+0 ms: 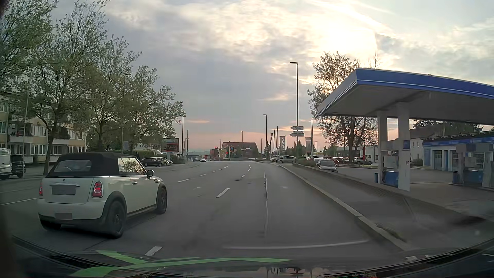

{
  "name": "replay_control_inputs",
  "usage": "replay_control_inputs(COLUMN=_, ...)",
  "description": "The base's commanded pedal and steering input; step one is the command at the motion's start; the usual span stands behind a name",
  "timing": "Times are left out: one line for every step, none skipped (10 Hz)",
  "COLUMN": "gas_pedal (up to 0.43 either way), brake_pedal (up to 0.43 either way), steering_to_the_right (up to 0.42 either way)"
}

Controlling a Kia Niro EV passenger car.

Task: Follow the waypoints while adhering to traffic rules and regulations

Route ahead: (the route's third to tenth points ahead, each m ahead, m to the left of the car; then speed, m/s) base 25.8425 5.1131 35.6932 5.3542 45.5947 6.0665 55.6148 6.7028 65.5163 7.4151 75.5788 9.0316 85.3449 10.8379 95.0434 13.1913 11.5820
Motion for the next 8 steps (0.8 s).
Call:
replay_control_inputs(gas_pedal=0.028, brake_pedal=0.0, steering_to_the_right=-0.001)
replay_control_inputs(gas_pedal=0.028, brake_pedal=0.0, steering_to_the_right=0.0)
replay_control_inputs(gas_pedal=0.028, brake_pedal=0.0, steering_to_the_right=0.0)
replay_control_inputs(gas_pedal=0.028, brake_pedal=0.0, steering_to_the_right=0.0)
replay_control_inputs(gas_pedal=0.028, brake_pedal=0.0, steering_to_the_right=0.0)
replay_control_inputs(gas_pedal=0.028, brake_pedal=0.0, steering_to_the_right=0.0)
replay_control_inputs(gas_pedal=0.028, brake_pedal=0.0, steering_to_the_right=-0.001)
replay_control_inputs(gas_pedal=0.028, brake_pedal=0.0, steering_to_the_right=-0.001)
